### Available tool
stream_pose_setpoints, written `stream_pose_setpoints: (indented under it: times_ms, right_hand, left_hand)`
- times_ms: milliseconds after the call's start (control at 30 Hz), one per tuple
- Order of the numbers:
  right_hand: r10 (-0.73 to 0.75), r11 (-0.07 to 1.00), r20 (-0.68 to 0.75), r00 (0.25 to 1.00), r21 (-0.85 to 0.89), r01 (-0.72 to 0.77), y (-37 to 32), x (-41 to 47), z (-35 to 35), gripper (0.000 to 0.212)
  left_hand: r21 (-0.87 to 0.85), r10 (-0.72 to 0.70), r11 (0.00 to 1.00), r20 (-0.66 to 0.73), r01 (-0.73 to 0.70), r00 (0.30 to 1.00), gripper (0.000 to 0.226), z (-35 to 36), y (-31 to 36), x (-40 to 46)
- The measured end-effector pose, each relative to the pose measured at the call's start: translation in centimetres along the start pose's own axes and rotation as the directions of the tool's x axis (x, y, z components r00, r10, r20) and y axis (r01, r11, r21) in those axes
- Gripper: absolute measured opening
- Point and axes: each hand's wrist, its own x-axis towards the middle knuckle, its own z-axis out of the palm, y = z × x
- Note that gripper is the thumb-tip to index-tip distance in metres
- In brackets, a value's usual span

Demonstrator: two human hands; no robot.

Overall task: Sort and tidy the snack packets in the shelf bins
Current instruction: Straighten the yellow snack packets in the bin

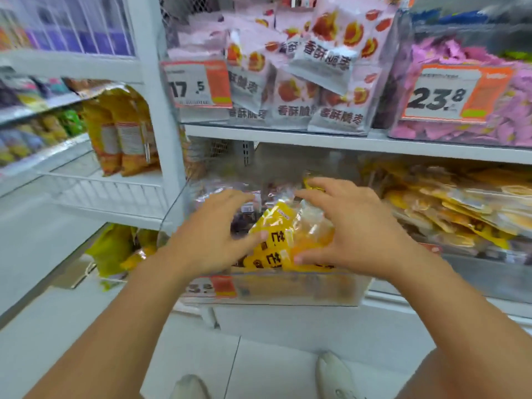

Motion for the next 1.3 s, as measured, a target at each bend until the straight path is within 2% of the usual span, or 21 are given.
stream_pose_setpoints:
  times_ms: [67,100,200,267,367,433,500,600,667,733,800,867,967,1033,1067,1133,1200,1233,1300]
  right_hand:
    - [0.046,0.997,0.096,0.994,-0.068,-0.04,-0.2,1.3,-0.1,0.106]
    - [0.07,0.991,0.143,0.987,-0.122,-0.052,-0.3,1.8,-0.1,0.104]
    - [0.161,0.971,0.221,0.962,-0.209,-0.114,-0.6,2.7,-0.4,0.086]
    - [0.155,0.976,0.293,0.944,-0.196,-0.099,-0.9,3.1,0.0,0.07]
    - [0.098,0.987,0.335,0.937,-0.153,-0.048,-1.3,3.4,0.9,0.045]
    - [0.085,0.99,0.302,0.949,-0.137,-0.045,-1.3,3.1,0.4,0.03]
    - [0.09,0.994,0.188,0.978,-0.072,-0.077,-0.8,2.5,-1.2,0.02]
    - [0.137,0.968,-0.067,0.988,0.221,-0.12,0.1,1.8,-2.7,0.009]
    - [0.17,0.925,-0.177,0.97,0.369,-0.095,0.4,1.9,-2.4,0.007]
    - [0.244,0.867,-0.262,0.933,0.489,-0.089,0.7,2.2,-1.5,0.007]
    - [0.373,0.775,-0.304,0.877,0.621,-0.115,0.7,2.9,-0.6,0.01]
    - [0.54,0.63,-0.253,0.803,0.754,-0.186,0.7,3.8,0.4,0.013]
    - [0.738,0.434,-0.087,0.669,0.82,-0.372,1.1,5.2,2.5,0.019]
    - [0.828,0.273,0.036,0.559,0.846,-0.459,1.7,5.9,3.6,0.012]
    - [0.844,0.226,0.079,0.531,0.845,-0.485,2.0,6.1,3.9,0.006]
    - [0.85,0.203,0.105,0.516,0.838,-0.506,2.4,6.6,4.3,0.009]
    - [0.864,0.233,0.058,0.5,0.834,-0.499,2.3,7.0,4.5,0.015]
    - [0.86,0.279,0.025,0.509,0.813,-0.512,2.0,7.0,4.4,0.023]
    - [0.798,0.433,-0.017,0.603,0.711,-0.554,1.1,6.5,4.1,0.042]
  left_hand:
    - [-0.017,-0.024,0.999,0.179,0.028,0.983,0.091,0.9,-1.7,-0.3]
    - [-0.009,-0.012,1.0,0.213,0.014,0.977,0.085,1.1,-2.3,-0.1]
    - [0.074,0.034,0.996,0.209,-0.051,0.977,0.052,1.7,-2.6,0.7]
    - [0.118,0.046,0.99,0.212,-0.072,0.976,0.046,2.3,-2.1,1.2]
    - [0.055,0.068,0.995,0.235,-0.083,0.97,0.04,3.4,-1.5,1.6]
    - [-0.042,0.095,0.995,0.221,-0.087,0.971,0.037,3.5,-1.7,1.6]
    - [-0.207,0.101,0.976,0.15,-0.068,0.984,0.034,3.1,-1.7,1.3]
    - [-0.418,0.077,0.903,-0.061,-0.096,0.995,0.022,2.0,-1.2,1.3]
    - [-0.538,-0.01,0.836,-0.221,-0.113,0.975,0.014,1.7,-0.4,1.8]
    - [-0.653,-0.118,0.747,-0.312,-0.123,0.943,0.003,1.7,0.4,2.4]
    - [-0.712,-0.19,0.694,-0.322,-0.105,0.928,0.018,2.1,0.6,3.0]
    - [-0.663,-0.228,0.748,-0.269,-0.009,0.936,0.044,2.5,0.0,3.3]
    - [-0.397,-0.213,0.907,-0.14,0.143,0.967,0.069,3.2,-1.6,3.1]
    - [-0.324,-0.229,0.927,-0.087,0.189,0.97,0.078,3.1,-2.1,2.9]
    - [-0.312,-0.214,0.932,-0.061,0.185,0.975,0.078,3.0,-2.2,2.7]
    - [-0.244,-0.152,0.957,0.033,0.155,0.988,0.085,2.9,-1.9,2.3]
    - [-0.158,-0.111,0.978,0.144,0.134,0.983,0.097,3.4,-1.2,2.0]
    - [-0.1,-0.091,0.989,0.159,0.107,0.983,0.096,4.0,-0.7,1.9]
    - [0.06,-0.036,0.998,0.11,0.03,0.993,0.084,5.0,0.3,2.1]
